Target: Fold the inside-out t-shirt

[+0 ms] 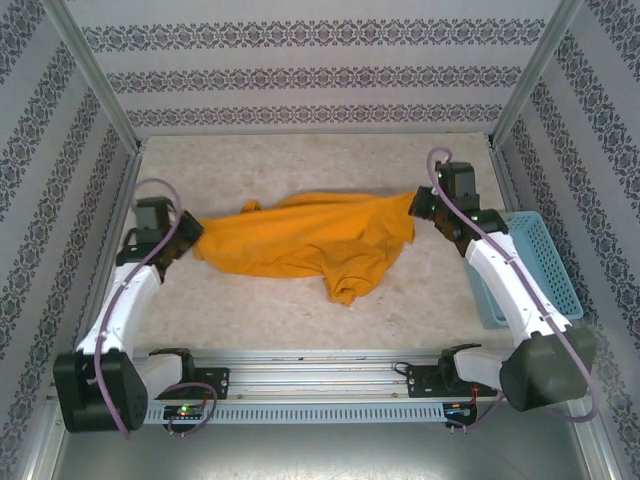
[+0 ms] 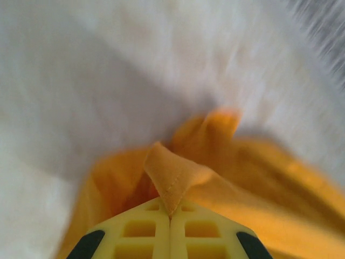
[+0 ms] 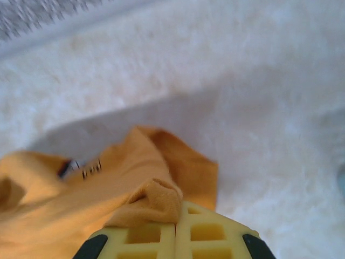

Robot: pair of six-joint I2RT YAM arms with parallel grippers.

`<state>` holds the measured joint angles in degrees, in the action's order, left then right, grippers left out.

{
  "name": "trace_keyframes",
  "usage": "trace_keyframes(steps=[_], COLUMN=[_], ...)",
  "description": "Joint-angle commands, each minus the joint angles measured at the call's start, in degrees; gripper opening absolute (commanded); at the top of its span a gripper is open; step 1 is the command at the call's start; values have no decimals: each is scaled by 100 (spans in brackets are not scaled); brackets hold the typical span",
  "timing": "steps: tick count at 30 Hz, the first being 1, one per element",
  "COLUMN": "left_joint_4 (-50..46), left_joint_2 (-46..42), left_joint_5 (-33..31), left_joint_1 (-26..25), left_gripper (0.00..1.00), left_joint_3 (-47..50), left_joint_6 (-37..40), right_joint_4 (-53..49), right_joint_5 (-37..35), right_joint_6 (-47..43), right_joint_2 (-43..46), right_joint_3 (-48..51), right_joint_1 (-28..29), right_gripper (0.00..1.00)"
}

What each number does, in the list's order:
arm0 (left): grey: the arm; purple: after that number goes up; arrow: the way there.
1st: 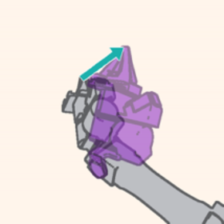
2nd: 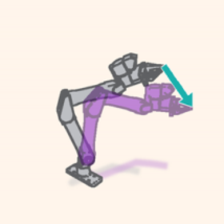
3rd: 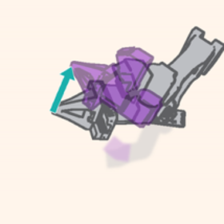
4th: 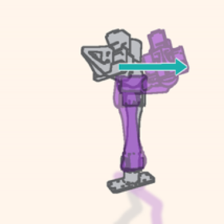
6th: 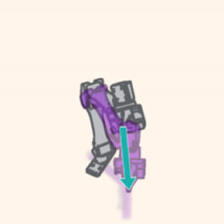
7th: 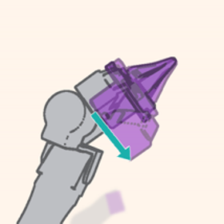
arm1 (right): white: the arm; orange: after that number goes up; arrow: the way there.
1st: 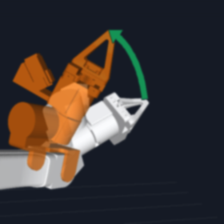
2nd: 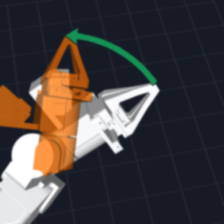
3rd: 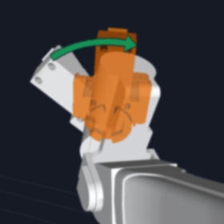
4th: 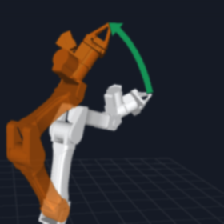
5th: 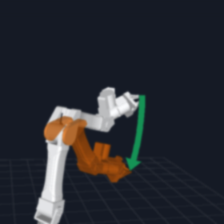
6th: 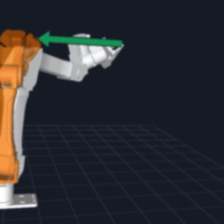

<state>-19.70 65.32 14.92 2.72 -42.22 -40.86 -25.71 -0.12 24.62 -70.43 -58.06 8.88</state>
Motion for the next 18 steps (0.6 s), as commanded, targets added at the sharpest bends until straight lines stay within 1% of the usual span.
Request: trace_keyframes(steps=[1, 4, 6, 8, 10, 12, 13, 15, 18], left_joint_4=[-430, -488, -585, -867, -1163, -1348, -1415, -1450, -1475], left_joint_2=[244, 365, 342, 253, 150, 248, 417, 904, 1889], left_joint_5=[339, 172, 95, -163, -595, -974, -1120, -1178, -1191], left_joint_1=[-761, -1235, -1300, -1295, -1289, -1287, -1288, -1291, -1286], left_gripper=[3, 10, 16, 29, 45, 55, 59, 65, 66], left_joint_3=[442, 683, 732, 602, 263, -205, -499, -1055, -1777], left_joint_6=[-102, -251, -278, -177, 23, 296, 448, 722, 920], right_joint_4=[163, 87, 6, -33, -72, -80, -68, -65, -73], right_joint_5=[390, 211, 188, 223, 208, 167, 139, 103, 94], right_joint_6=[152, 80, 111, 112, 100, 91, 91, 83, 78], right_joint_2=[-11, -39, -55, -58, -20, 55, 104, 176, 249], right_joint_3=[380, 544, 623, 705, 792, 869, 908, 952, 964], right_joint_1=[-181, -272, -325, -340, -344, -346, -344, -348, -350], right_gripper=[0, 0, 0, 0, 0, 0, 0, 0, 0])
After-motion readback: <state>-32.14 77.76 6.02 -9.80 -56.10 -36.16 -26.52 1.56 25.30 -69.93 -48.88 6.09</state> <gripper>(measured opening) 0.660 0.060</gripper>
